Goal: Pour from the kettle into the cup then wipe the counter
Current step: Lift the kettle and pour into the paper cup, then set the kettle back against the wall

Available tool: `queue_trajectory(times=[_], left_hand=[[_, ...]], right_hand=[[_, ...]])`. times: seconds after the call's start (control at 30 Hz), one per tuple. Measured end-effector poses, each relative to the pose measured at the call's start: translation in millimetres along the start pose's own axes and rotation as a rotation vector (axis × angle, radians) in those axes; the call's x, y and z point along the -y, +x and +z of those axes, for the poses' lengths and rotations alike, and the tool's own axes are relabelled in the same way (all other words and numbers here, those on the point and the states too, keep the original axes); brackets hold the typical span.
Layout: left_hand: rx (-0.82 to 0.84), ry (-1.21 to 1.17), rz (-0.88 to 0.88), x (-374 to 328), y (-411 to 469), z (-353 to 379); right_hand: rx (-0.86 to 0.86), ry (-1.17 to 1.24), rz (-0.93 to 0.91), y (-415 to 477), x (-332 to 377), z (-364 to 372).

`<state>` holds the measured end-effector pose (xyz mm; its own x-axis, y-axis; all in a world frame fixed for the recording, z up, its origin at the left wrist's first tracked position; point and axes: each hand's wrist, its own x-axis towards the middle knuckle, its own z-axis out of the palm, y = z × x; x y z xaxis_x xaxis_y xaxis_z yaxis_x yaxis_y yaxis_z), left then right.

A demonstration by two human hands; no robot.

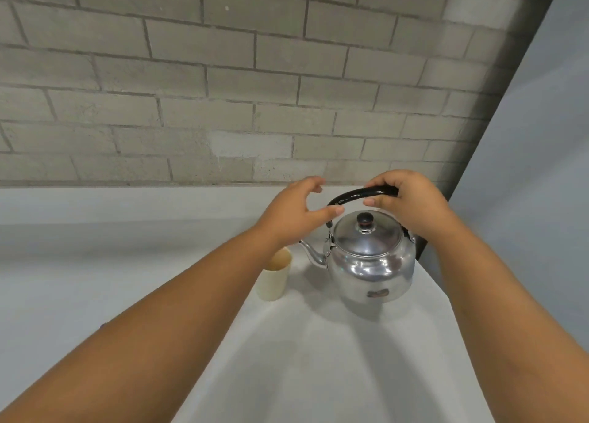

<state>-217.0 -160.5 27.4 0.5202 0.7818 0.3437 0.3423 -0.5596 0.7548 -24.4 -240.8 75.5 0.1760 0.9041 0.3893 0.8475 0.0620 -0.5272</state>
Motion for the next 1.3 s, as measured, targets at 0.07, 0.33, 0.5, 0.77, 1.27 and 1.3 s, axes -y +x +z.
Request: queue_trajectory(times=[0.07, 0.33, 0.5, 0.77, 1.27, 1.3], left_hand=[[0.154, 0.037, 0.028, -23.3, 14.9, 11.2], [0.270, 0.219, 0.056, -45.2, 71.1, 54.1], [0.327, 0.371, 0.074, -46.6, 115.4, 75.3], [0.313, 0.431, -0.030, -20.7, 184.0, 97.6], [0.294, 0.631, -0.256, 9.9, 247.8, 128.6], [0.289, 0.634, -0.262, 11.2, 249.4, 129.7]], right_hand=[[-0.020, 0.000, 0.003, -0.1, -8.5, -2.1], [0.034, -0.024, 0.049, 17.4, -68.4, -21.5], [0.119, -0.223, 0.023, 49.2, -106.7, -27.0], [0.370, -0.409, -0.004, 128.2, -142.5, -11.7], [0.284, -0.415, -0.093, 206.1, -209.9, 49.9], [0.296, -0.403, -0.077, 209.4, -211.8, 53.0]])
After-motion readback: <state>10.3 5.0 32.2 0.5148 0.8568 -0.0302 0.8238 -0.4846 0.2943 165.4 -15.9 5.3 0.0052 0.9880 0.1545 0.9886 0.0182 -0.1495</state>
